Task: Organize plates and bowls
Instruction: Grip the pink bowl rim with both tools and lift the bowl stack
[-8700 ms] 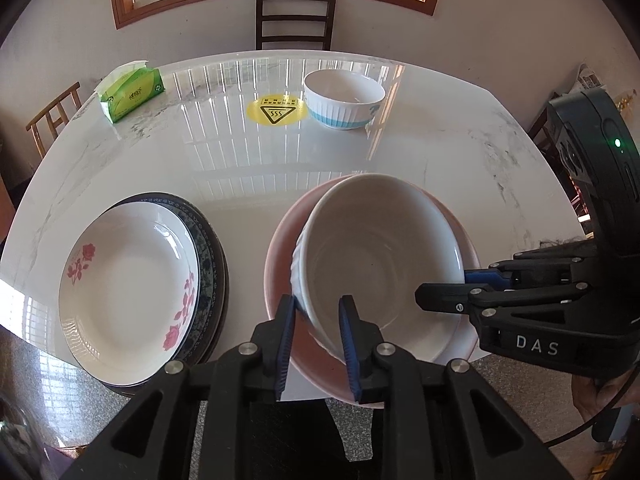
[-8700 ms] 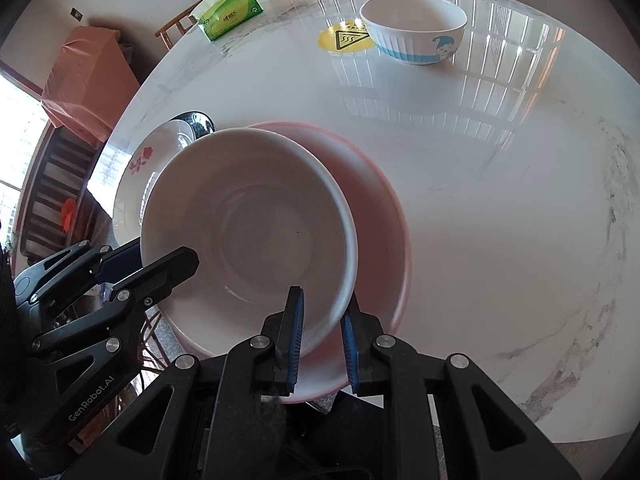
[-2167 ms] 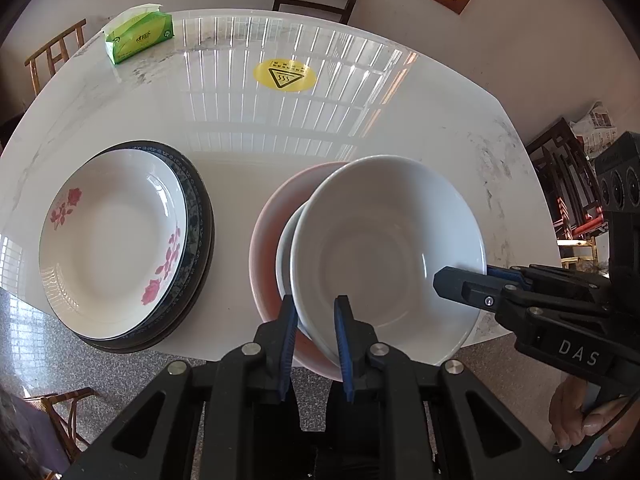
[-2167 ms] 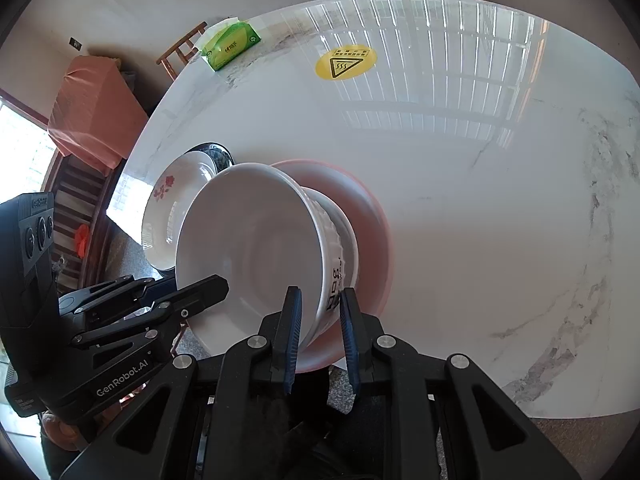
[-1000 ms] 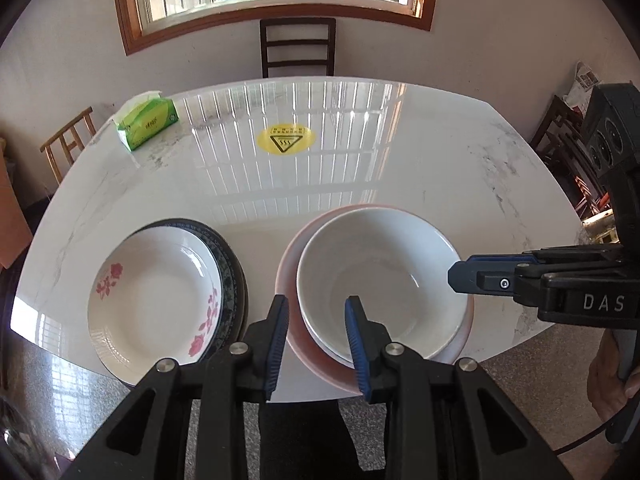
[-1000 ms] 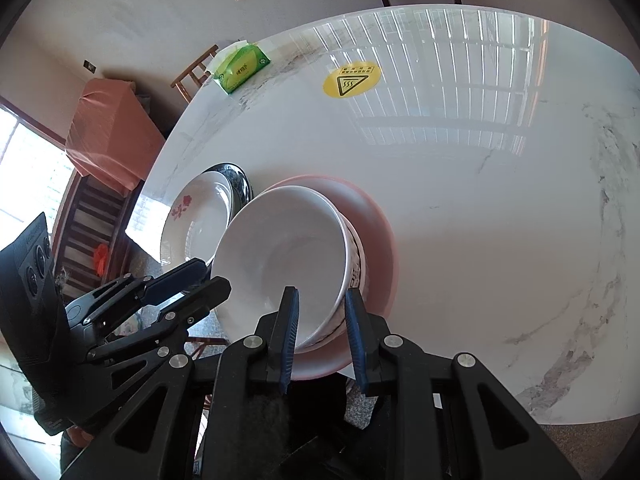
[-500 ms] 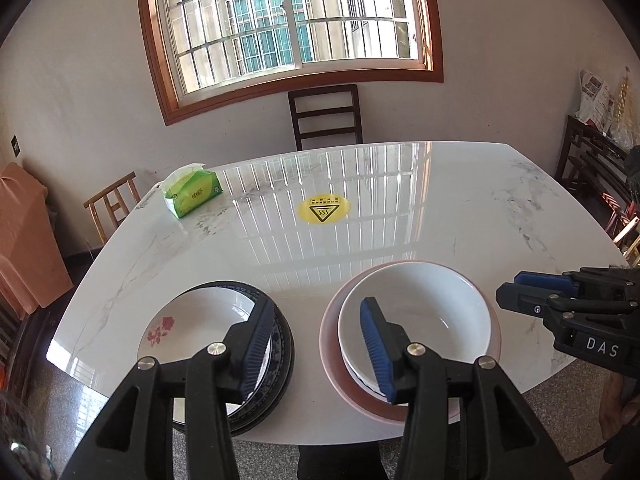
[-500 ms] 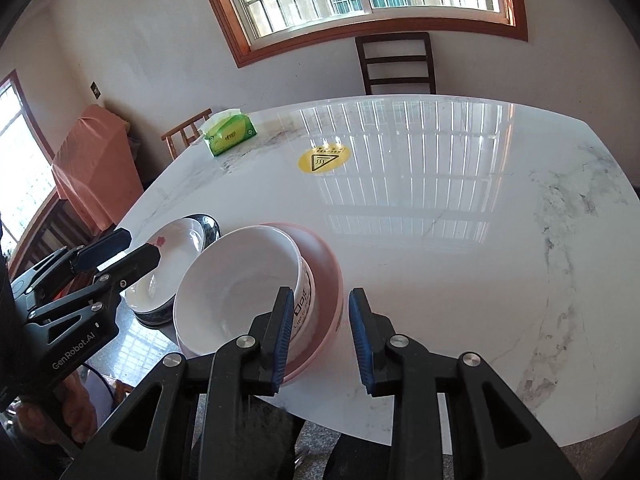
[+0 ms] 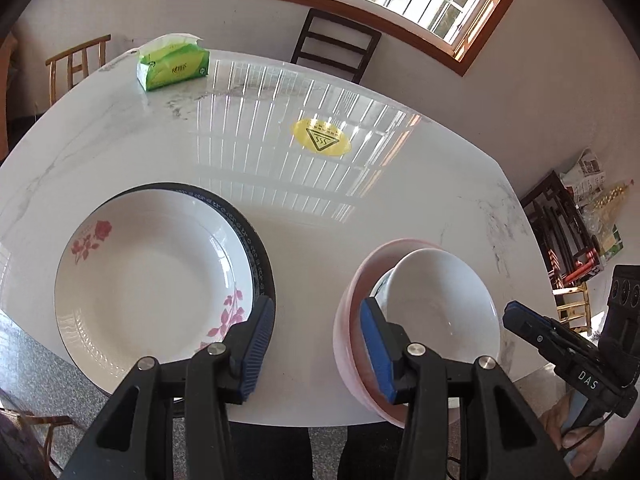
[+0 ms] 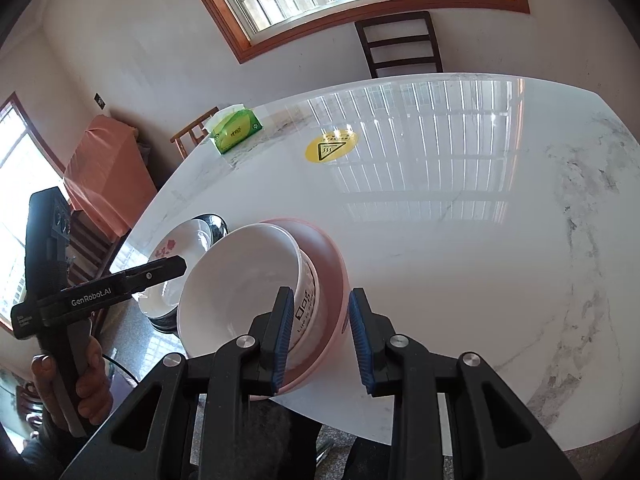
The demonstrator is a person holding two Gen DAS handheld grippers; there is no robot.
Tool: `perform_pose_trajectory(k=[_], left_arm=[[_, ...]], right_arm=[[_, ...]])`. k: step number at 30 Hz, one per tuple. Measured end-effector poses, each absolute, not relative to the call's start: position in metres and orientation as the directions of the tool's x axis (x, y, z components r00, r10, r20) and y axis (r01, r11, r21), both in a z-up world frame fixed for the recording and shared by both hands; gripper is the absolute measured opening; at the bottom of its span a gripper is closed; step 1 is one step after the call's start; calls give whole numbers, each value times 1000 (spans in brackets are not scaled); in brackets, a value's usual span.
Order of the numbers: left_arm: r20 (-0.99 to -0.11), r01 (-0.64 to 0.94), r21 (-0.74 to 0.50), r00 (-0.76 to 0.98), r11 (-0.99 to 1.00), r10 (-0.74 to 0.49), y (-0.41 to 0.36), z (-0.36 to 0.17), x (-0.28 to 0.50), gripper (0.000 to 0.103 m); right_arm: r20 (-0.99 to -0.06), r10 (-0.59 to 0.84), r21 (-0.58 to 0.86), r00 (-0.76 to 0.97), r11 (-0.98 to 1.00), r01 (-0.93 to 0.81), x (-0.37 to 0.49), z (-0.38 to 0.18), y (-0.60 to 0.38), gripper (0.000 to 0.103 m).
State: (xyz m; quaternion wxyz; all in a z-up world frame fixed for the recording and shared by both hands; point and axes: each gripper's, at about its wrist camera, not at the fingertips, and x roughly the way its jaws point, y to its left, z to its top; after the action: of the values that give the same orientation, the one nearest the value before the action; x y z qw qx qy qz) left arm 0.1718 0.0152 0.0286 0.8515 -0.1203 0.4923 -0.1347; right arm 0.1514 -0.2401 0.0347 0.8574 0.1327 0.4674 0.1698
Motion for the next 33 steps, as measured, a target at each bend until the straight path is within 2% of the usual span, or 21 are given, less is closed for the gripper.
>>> perform_pose_trajectory(k=[4,10,13,24,26,29,33], left_arm=[[-826,85,-383,415,920,-382,20,17,179,46],[-840,66,-402,369,913,-397,20,8,182,46],[-858,69,-369,358,927,-368,14,6,183,46],[-929,92,-185,309,978,-205,-17,0,178,47],[-929,75,-189,309,979,-203,-16,-1,177,48],[-923,27,-224,316,974,-221,-9,-4,179,49],[-927,6,-231,304,973,-222,-9,-4,181,48]], right_arm=[[-768,451,437,454,888,-143,158,25,-249,28],[-820,438,427,369,897,-115,166,7,-249,28],[-836,438,424,332,898,-115,171,2,-246,28],[-934,287,249,213,950,-188,190,0,-223,28],[-941,274,235,197,951,-202,192,-1,-220,28],[-941,293,258,169,945,-203,195,-3,-219,22],[-949,278,240,150,942,-233,195,-2,-215,21]])
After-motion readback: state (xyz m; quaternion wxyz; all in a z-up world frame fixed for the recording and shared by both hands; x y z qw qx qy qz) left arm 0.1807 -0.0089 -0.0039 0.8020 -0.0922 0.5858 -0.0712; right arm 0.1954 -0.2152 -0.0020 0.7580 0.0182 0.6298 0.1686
